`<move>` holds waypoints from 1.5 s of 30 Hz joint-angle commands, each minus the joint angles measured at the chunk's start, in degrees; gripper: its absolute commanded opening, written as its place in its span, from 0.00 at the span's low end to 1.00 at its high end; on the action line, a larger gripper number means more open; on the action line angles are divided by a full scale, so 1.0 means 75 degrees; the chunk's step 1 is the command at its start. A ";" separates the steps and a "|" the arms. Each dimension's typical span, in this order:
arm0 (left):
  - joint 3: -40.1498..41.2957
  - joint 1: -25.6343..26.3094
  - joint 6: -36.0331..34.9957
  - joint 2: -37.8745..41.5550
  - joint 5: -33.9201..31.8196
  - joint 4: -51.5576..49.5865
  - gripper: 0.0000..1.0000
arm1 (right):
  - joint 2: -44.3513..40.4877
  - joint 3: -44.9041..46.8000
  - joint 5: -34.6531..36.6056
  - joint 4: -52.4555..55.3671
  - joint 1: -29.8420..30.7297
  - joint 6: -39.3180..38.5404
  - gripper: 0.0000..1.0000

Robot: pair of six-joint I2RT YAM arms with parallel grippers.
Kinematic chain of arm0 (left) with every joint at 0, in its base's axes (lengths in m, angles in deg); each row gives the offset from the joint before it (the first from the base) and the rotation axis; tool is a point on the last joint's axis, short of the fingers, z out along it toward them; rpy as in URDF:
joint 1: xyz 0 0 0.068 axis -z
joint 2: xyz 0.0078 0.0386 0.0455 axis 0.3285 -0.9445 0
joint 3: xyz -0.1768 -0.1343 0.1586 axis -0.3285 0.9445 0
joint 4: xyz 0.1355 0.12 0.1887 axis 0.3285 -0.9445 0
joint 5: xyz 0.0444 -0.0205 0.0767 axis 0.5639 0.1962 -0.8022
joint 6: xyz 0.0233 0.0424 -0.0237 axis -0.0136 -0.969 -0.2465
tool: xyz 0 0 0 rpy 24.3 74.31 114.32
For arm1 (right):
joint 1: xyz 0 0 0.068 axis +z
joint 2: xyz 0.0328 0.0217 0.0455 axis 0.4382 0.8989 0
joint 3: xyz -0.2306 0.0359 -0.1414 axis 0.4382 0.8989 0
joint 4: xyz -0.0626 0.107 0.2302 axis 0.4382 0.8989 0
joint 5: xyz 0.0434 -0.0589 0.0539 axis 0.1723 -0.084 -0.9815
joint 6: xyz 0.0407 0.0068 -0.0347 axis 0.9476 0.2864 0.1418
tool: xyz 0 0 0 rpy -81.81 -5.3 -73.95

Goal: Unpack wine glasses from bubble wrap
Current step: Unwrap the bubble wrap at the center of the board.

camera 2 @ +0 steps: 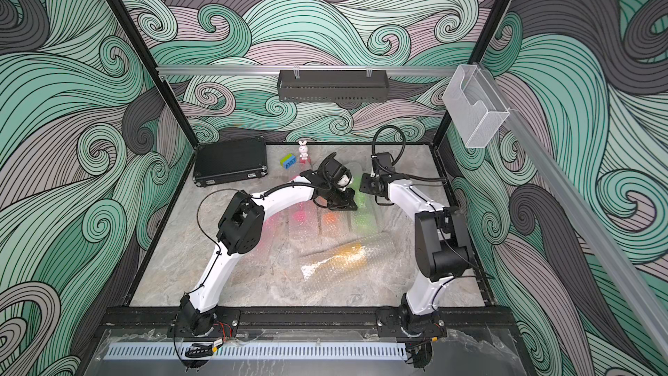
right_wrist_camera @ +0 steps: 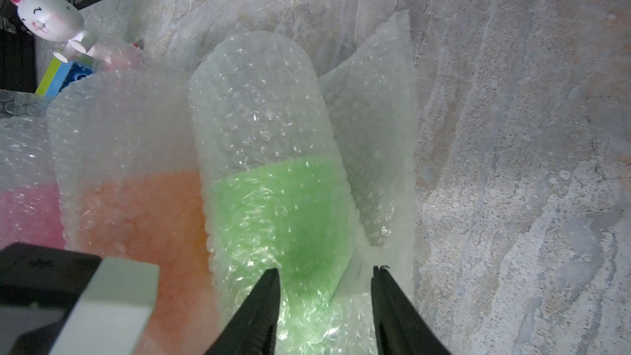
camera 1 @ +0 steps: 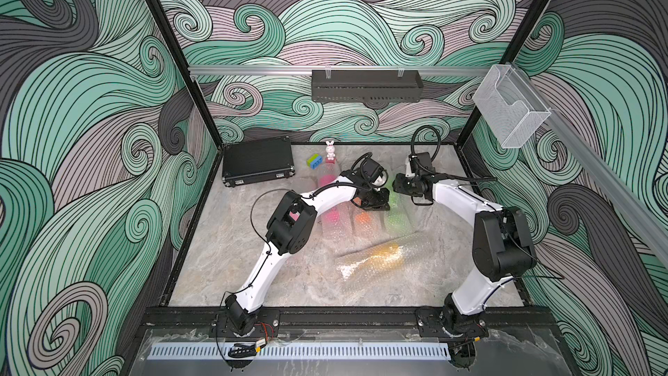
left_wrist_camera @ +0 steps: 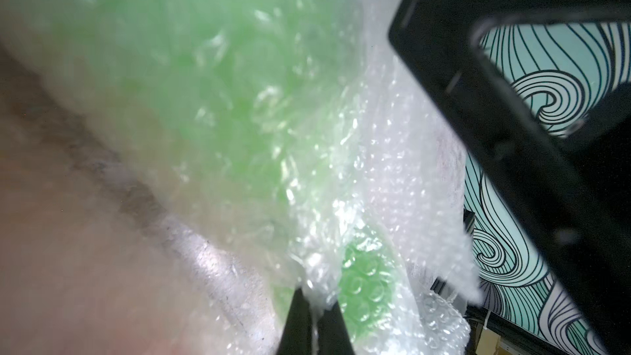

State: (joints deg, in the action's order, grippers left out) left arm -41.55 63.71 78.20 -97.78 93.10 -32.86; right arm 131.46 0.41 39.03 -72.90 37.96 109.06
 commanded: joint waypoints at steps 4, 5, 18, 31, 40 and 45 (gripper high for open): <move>0.0086 0.0039 -0.0085 0.0416 0.0074 -0.0138 0.00 | 0.0012 0.0212 -0.0125 -0.0169 -0.0042 0.0014 0.47; 0.0086 0.0033 -0.0086 0.0416 0.0069 -0.0132 0.00 | -0.0011 0.0254 -0.0082 -0.0153 -0.0059 -0.0006 0.47; 0.0297 -0.0125 -0.0028 0.0527 0.0125 0.0003 0.00 | -0.0504 0.1188 0.0427 0.0154 -0.0660 -0.0388 0.49; 0.0206 -0.0263 0.0007 0.0566 0.0441 0.0106 0.05 | -0.0090 0.1531 -0.0237 0.0135 -0.0853 0.0107 0.47; 0.0209 -0.0412 0.0101 0.0784 0.0618 0.0155 0.36 | 0.0595 0.1045 0.0017 0.0785 -0.0955 0.0368 0.43; 0.0203 -0.0517 0.0124 0.0892 0.0653 0.0173 0.39 | 0.0473 0.0854 0.0744 0.1268 -0.1303 0.0755 0.43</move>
State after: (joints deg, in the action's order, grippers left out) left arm -39.50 60.52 78.92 -94.13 96.99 -31.94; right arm 134.94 8.41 40.10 -67.70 29.98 112.36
